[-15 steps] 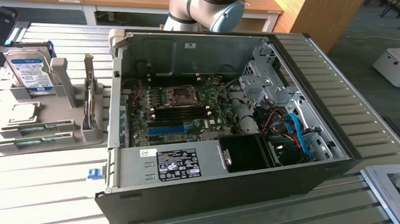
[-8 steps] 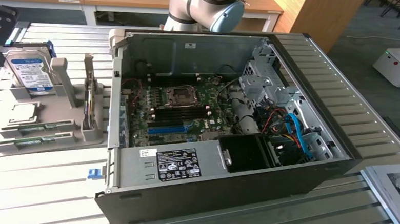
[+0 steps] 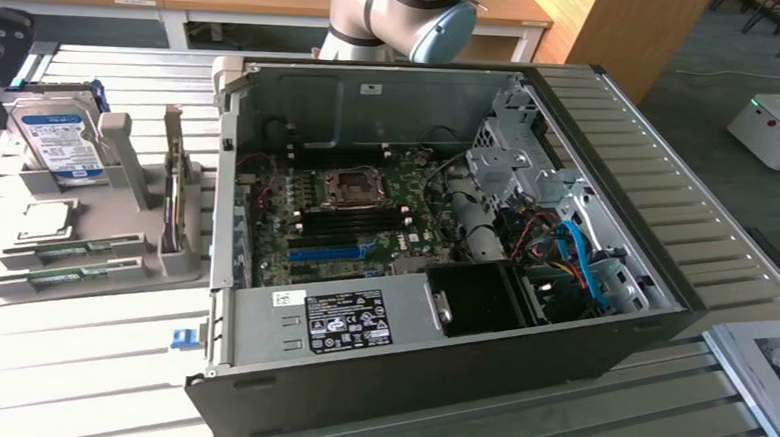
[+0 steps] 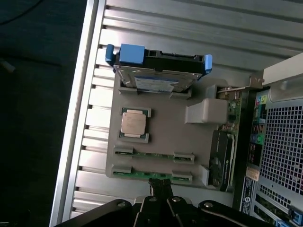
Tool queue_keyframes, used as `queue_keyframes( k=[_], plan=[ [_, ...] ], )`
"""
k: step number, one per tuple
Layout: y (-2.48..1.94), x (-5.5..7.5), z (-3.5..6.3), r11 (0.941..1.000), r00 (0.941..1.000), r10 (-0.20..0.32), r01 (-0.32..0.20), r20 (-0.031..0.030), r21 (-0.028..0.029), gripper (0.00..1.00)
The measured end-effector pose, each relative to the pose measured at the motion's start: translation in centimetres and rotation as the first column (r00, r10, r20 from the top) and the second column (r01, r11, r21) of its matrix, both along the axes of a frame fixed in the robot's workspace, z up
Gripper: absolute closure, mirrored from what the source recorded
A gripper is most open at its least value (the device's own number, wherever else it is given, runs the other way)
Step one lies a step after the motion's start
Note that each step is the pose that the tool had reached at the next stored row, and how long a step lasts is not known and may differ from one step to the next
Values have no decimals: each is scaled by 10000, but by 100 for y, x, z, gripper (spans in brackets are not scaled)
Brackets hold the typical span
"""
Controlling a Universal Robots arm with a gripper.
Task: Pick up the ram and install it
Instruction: 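Pick up the ram and move it above insertion slot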
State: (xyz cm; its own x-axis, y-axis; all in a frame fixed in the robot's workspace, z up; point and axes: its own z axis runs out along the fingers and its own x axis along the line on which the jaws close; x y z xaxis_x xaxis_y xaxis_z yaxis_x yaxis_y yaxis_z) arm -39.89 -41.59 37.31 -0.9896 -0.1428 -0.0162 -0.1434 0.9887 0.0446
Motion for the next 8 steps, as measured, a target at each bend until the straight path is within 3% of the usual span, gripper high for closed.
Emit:
queue_keyframes(
  k=[8],
  plan=[
    [0,0,0,9960,9960,895,-895,-4,0,90]
  ],
)
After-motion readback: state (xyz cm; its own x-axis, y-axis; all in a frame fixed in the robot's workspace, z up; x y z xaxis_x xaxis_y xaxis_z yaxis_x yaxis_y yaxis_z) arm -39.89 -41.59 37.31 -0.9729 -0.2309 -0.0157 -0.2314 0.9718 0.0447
